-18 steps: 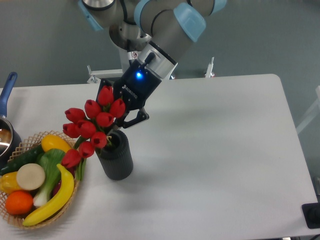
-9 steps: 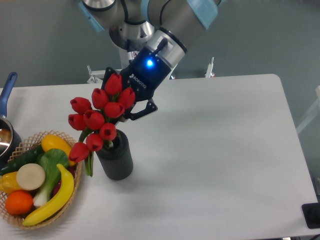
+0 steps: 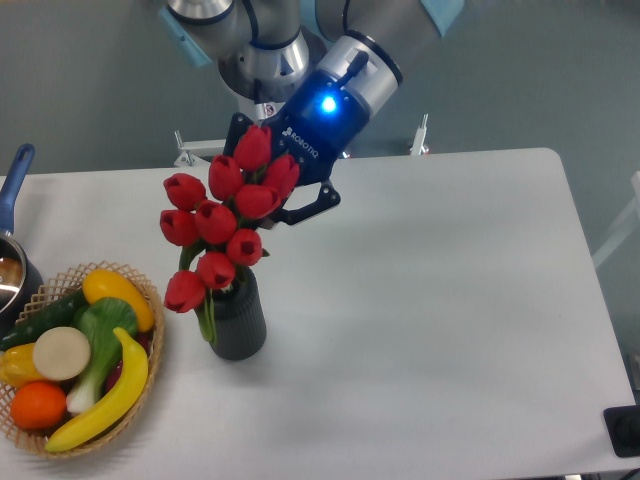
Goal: Pick up the flowers from the vase
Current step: 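Lift the gripped tulips upward out of the black vase, then raise the tulips higher and carry them away from the vase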
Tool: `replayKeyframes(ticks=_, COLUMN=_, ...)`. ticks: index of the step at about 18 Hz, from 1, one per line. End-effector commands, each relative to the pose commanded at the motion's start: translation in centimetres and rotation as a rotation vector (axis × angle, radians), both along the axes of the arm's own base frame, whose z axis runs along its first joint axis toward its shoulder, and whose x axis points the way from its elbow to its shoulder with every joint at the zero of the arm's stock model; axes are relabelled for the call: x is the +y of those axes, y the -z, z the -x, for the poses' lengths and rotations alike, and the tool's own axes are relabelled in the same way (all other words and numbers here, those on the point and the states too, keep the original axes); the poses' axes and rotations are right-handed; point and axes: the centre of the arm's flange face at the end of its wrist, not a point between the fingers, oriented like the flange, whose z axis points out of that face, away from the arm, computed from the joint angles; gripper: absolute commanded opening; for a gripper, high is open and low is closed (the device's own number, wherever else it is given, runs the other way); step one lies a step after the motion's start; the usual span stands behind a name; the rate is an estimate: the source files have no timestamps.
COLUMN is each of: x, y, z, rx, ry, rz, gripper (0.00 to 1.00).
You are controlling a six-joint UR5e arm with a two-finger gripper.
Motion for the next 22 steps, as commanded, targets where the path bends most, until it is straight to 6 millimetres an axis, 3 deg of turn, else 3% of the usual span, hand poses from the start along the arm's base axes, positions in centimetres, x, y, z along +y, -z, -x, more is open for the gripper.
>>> replayKeyframes(ticks=13, x=-0.2, y=-3.2, z=0.4, rx=-0.045, ry=-0.039, rz=-0.005, gripper=0.39)
replayKeyframes(ticks=18, x=-2.1, y=-3.4, z=3.7, rx=0.041, ry=-0.077, rz=-0.029, gripper=0.39)
replayKeyframes(ticks=22, x=-3.4, y=-2.5, z=6.0, rx=0.128, ry=-0.085, rz=-0.042, gripper=0.39)
